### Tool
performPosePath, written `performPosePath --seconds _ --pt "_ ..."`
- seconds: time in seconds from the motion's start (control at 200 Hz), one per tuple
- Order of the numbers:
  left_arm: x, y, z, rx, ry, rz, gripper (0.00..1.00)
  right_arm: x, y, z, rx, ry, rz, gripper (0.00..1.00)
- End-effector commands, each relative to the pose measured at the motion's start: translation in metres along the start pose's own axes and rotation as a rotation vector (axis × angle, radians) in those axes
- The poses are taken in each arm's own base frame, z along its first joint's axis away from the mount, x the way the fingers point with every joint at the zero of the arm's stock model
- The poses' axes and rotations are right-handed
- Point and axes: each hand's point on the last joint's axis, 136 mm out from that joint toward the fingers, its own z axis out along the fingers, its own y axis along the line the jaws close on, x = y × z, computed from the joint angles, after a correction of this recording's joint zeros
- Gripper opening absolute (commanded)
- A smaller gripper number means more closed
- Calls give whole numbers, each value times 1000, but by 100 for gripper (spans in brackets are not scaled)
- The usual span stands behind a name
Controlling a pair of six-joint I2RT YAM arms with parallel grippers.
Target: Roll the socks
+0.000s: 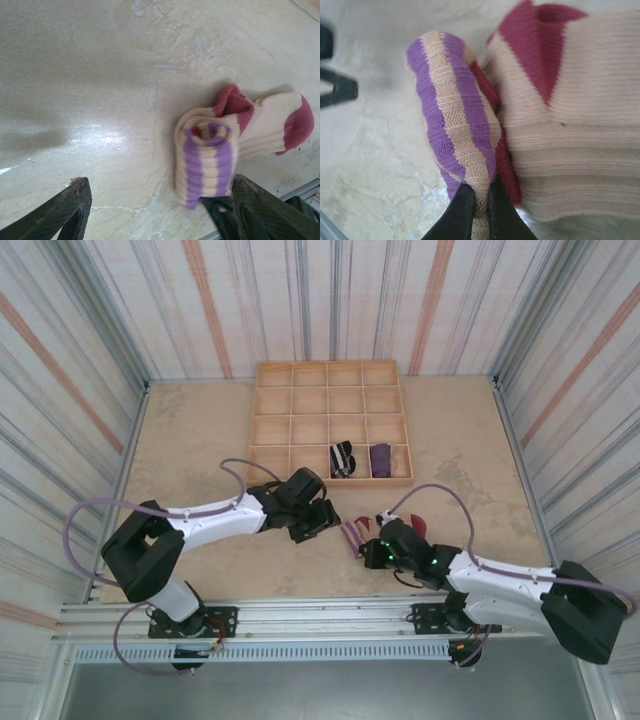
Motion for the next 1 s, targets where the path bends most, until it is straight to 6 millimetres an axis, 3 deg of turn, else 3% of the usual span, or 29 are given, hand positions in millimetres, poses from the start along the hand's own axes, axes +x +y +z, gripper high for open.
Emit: performPosePath --seconds 0.0,0.135,0.416,0.656,0.832,0.992 --pt "-4 -4 -5 25 -81 67 73 13 -3 -8 -58 72 166 0" --pt "0 -10 8 30 -52 115 68 12 -13 -13 -58 88 241 0" --pt "4 -40 33 49 -19 260 62 19 -38 -10 13 128 378 0" --pt "7 -64 49 100 2 329 58 21 -46 -12 31 152 415 0" --pt "15 -58 61 78 33 328 45 19 -47 -10 19 151 435 0" --pt "21 -53 69 64 58 318 43 17 -49 -10 12 149 454 0"
